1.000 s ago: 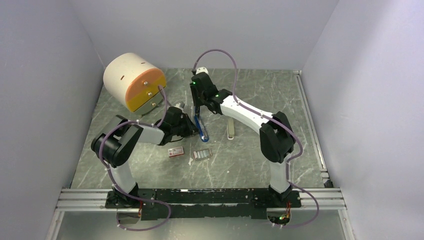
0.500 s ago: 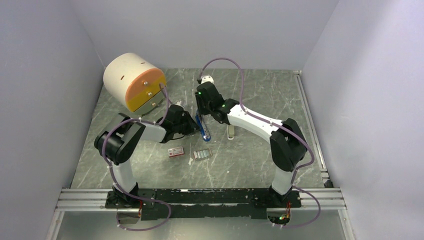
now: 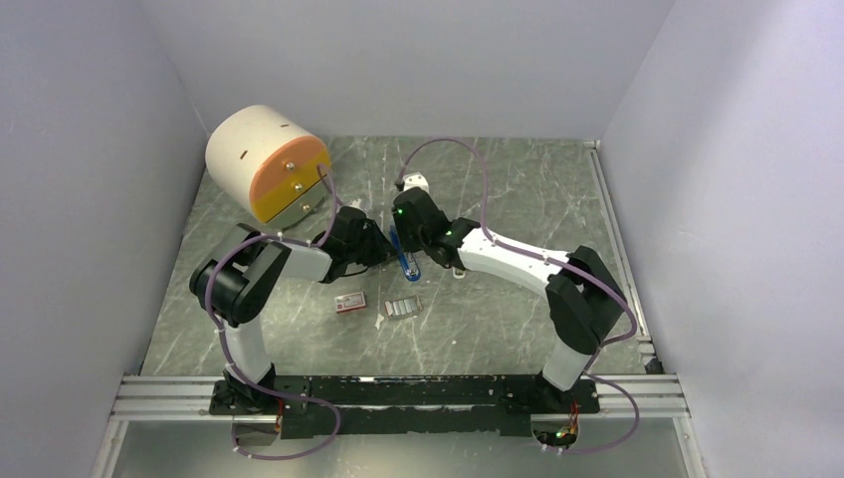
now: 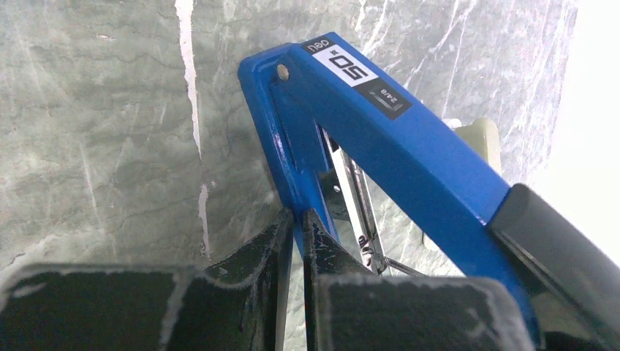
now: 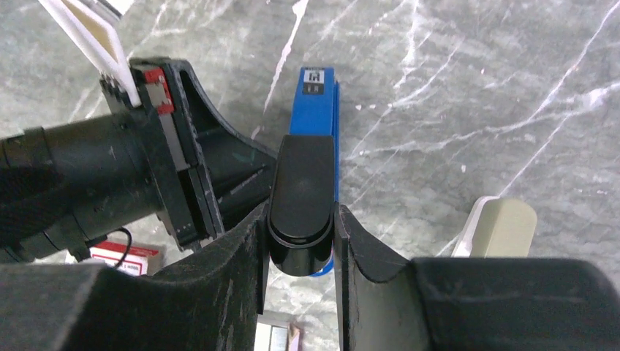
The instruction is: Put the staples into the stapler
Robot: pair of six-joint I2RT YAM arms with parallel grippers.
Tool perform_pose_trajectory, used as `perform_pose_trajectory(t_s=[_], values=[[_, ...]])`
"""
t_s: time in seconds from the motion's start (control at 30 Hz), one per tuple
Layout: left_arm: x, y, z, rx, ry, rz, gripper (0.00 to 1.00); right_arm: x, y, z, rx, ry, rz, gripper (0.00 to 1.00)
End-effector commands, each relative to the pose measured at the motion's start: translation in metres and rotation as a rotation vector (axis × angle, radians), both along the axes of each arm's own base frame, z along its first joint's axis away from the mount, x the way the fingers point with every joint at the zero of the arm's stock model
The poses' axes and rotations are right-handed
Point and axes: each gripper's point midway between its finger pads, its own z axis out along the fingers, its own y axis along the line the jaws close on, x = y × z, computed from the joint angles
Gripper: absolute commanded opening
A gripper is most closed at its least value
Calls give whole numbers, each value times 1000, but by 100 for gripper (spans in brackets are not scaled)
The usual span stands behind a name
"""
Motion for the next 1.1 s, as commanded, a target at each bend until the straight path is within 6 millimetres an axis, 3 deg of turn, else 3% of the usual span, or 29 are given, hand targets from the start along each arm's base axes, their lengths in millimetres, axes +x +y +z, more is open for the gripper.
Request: perform_pose_trajectory(t_s=[0.0,0.5,0.87,1.07], values=[[-45,49,-77,258,212,30,15,-14,4,-11,48,48,-11,17],[-45,48,-61,240,185,22,18,-49,-23,-97,-103,222,-31,17],[-49,55,-30,233,126,32,19,-64,-38,-157,-229,345,-52,17],[-47,62,-9,246,83,46,20,-68,-45,-173,-294,391,-59,17]])
